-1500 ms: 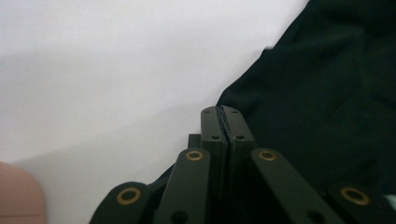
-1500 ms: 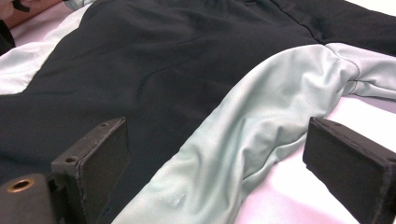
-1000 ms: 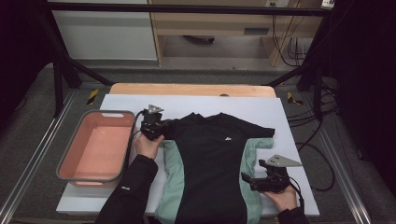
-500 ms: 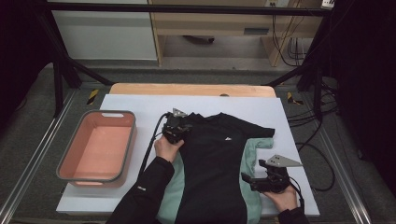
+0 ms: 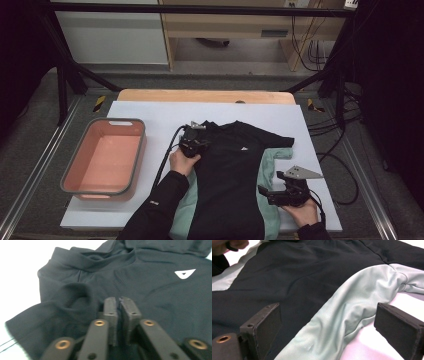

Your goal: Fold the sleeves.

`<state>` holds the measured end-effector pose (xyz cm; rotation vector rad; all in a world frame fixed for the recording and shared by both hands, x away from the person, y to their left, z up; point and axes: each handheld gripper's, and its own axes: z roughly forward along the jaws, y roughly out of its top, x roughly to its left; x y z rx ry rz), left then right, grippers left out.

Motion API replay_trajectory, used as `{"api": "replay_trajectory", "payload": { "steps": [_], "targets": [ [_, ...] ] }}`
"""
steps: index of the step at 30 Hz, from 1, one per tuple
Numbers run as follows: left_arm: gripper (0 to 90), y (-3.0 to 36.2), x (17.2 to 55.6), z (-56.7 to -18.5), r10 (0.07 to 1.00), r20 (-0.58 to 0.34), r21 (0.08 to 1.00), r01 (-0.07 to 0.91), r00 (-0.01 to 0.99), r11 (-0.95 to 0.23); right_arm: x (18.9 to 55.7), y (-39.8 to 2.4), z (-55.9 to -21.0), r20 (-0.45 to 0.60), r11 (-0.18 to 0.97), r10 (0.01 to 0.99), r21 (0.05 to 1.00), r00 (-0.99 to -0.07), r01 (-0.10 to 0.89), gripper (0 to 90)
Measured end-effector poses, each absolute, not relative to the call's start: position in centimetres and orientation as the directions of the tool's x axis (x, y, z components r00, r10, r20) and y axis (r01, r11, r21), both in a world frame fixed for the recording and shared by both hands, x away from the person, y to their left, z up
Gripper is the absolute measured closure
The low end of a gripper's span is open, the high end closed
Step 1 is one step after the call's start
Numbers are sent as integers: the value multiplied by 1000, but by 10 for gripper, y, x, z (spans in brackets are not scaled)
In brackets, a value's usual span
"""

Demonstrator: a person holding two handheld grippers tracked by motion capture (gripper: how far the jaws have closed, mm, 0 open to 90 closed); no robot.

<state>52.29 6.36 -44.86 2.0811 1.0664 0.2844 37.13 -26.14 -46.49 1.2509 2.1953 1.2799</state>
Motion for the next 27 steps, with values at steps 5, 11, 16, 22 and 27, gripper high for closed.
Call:
{"api": "replay_trajectory", "payload": {
  "steps": [5,11,16,22,27],
  "targets": [
    [447,78,516,-429,773,-63,767,527,631,-367,371,-261,-465,152,221,806,818,-572,530,81],
    [206,114,519,-412,797,-90,786,534,597,-311,371,-261,-465,150,225,807,817,-571,532,81],
    [172,139,528,-417,835,-102,766,579,540,-281,372,-260,-466,148,227,807,815,-572,532,81],
    [189,152,543,-441,866,-93,705,647,491,-291,372,-261,-466,148,227,807,817,-572,530,82],
    [250,157,549,-457,867,-111,663,686,486,-299,371,-260,-466,149,227,806,816,-573,532,81]
  ]
}}
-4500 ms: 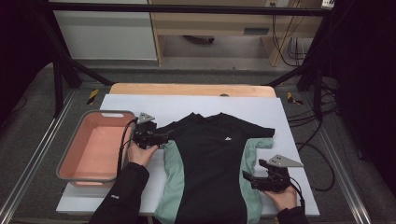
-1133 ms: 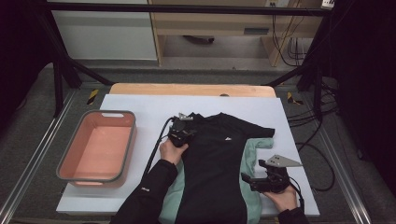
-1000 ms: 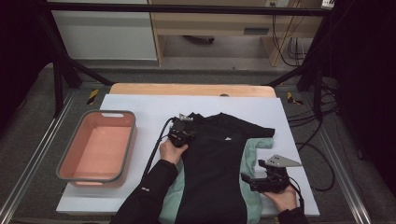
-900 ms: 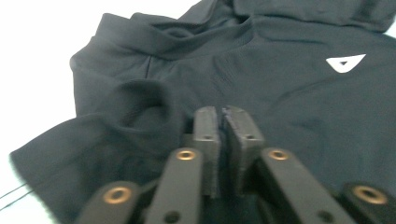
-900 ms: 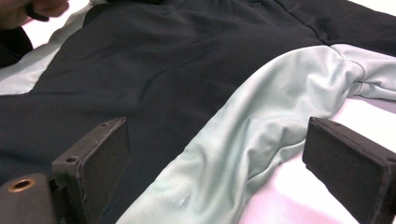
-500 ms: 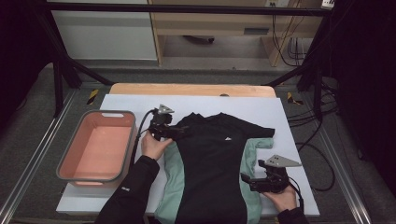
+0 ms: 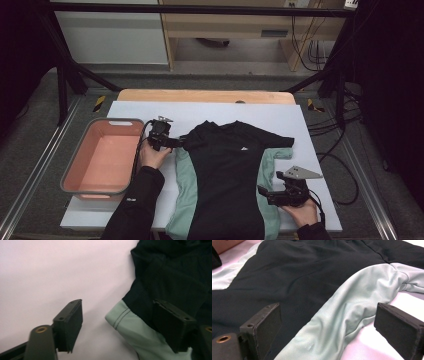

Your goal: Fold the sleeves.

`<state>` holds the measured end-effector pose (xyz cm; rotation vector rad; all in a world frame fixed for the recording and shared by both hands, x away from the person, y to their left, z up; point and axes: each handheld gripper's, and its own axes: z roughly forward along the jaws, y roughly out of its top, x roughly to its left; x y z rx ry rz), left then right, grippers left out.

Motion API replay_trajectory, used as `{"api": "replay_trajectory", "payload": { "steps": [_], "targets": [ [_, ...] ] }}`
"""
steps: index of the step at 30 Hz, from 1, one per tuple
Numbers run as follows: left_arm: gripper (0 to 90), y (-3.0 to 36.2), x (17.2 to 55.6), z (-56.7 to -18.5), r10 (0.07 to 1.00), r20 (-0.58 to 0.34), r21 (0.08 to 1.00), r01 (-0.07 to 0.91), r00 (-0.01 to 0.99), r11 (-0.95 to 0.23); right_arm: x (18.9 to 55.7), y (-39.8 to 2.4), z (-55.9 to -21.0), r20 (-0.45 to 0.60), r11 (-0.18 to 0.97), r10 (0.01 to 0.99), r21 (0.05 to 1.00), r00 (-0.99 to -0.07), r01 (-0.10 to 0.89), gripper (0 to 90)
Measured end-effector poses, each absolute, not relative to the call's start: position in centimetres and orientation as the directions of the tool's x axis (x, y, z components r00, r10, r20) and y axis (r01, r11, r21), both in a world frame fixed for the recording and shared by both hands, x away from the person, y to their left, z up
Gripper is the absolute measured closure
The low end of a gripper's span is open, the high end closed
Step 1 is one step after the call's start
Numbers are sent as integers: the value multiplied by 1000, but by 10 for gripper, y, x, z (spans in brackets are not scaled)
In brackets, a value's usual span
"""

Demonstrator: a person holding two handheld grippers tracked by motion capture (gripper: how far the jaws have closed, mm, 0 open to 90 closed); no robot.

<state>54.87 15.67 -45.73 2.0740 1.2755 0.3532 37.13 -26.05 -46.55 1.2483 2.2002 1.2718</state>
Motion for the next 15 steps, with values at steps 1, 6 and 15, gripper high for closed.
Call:
{"api": "replay_trajectory", "payload": {
  "steps": [1,6,15],
  "targets": [
    [283,156,549,-459,863,-121,659,690,490,-299,371,-260,-466,151,226,806,816,-573,533,81],
    [462,156,550,-466,860,-169,640,717,482,-276,372,-260,-466,149,228,805,815,-574,533,81],
    [758,157,542,-465,867,-195,647,725,459,-238,372,-260,-466,150,230,805,813,-574,535,81]
  ]
}}
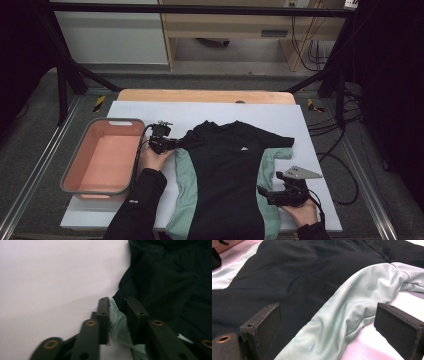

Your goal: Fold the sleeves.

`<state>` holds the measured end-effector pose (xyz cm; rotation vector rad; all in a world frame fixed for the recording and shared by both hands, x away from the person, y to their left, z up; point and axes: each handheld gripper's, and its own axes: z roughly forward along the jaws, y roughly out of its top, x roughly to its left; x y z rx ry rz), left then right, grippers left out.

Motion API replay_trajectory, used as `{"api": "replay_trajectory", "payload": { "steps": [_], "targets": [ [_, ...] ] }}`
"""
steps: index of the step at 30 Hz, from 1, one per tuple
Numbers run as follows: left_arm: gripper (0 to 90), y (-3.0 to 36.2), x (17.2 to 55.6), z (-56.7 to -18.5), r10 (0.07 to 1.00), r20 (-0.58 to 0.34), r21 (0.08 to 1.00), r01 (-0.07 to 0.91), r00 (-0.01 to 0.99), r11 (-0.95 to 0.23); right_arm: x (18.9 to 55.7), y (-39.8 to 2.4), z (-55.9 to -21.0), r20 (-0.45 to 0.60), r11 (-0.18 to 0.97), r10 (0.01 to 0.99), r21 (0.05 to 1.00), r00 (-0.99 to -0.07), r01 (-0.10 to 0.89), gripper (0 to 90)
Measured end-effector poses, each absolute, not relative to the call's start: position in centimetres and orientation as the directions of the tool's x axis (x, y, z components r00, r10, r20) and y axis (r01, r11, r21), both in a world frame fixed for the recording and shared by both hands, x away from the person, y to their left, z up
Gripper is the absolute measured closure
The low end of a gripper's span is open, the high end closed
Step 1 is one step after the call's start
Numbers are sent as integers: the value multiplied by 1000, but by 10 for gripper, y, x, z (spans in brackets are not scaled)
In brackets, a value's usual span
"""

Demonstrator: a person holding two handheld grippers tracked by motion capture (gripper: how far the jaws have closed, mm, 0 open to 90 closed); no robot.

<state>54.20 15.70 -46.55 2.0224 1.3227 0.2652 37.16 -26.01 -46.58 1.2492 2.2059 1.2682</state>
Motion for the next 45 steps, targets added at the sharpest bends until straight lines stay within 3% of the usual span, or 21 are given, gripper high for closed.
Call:
{"api": "replay_trajectory", "payload": {
  "steps": [3,14,29,35,41,45],
  "targets": [
    [823,156,535,-459,858,-202,685,694,473,-221,372,-260,-466,151,226,807,814,-571,535,82],
    [831,137,485,-424,743,-161,812,515,650,-275,371,-260,-466,150,227,808,814,-570,535,81],
    [831,101,455,-436,664,-120,802,466,738,-373,371,-260,-466,153,224,809,812,-567,539,81],
    [811,99,459,-441,631,-179,782,498,755,-374,371,-260,-466,153,224,809,813,-568,538,81],
    [494,95,463,-434,656,-162,789,496,737,-363,372,-259,-466,151,226,809,813,-569,537,81],
    [364,84,471,-430,667,-100,781,473,739,-408,372,-260,-466,150,226,808,814,-569,536,82]
  ]
}}
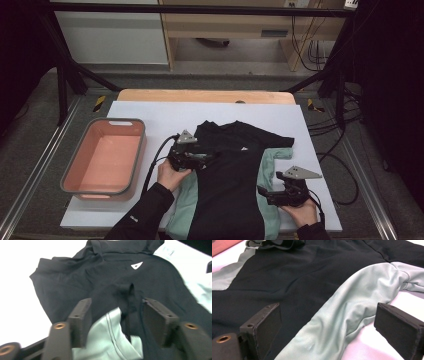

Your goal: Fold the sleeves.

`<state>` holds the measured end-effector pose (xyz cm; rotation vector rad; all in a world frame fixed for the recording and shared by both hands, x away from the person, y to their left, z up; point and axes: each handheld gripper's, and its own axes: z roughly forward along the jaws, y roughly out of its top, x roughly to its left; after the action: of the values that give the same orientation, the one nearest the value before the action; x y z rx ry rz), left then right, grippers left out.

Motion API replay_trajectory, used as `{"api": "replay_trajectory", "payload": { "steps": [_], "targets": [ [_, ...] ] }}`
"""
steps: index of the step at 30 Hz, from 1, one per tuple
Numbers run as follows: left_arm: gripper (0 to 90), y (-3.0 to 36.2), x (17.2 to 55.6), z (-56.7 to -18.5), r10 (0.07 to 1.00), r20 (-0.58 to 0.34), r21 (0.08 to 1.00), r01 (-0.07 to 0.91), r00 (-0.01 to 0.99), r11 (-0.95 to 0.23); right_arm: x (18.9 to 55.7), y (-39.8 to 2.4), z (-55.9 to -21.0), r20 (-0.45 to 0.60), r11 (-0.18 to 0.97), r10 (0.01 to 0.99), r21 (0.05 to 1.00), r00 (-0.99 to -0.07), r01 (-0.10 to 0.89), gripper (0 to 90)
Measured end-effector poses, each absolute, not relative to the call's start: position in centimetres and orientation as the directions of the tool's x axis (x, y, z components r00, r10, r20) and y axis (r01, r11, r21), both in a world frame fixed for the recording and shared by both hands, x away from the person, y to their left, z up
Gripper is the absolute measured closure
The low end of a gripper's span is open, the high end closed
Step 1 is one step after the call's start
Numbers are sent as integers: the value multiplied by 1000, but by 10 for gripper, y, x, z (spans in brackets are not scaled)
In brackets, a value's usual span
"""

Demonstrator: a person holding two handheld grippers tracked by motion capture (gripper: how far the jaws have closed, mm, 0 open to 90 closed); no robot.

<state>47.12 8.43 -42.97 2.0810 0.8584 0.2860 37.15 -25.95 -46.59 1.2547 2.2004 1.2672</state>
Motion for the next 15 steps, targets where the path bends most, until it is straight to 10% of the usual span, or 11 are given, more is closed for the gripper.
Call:
{"api": "replay_trajectory", "payload": {
  "steps": [4,15],
  "targets": [
    [368,72,477,-435,665,-82,761,477,743,-439,371,-260,-466,151,227,808,813,-570,536,82],
    [857,71,480,-439,669,-102,723,517,736,-458,371,-259,-465,151,227,806,814,-572,535,81]
  ]
}}
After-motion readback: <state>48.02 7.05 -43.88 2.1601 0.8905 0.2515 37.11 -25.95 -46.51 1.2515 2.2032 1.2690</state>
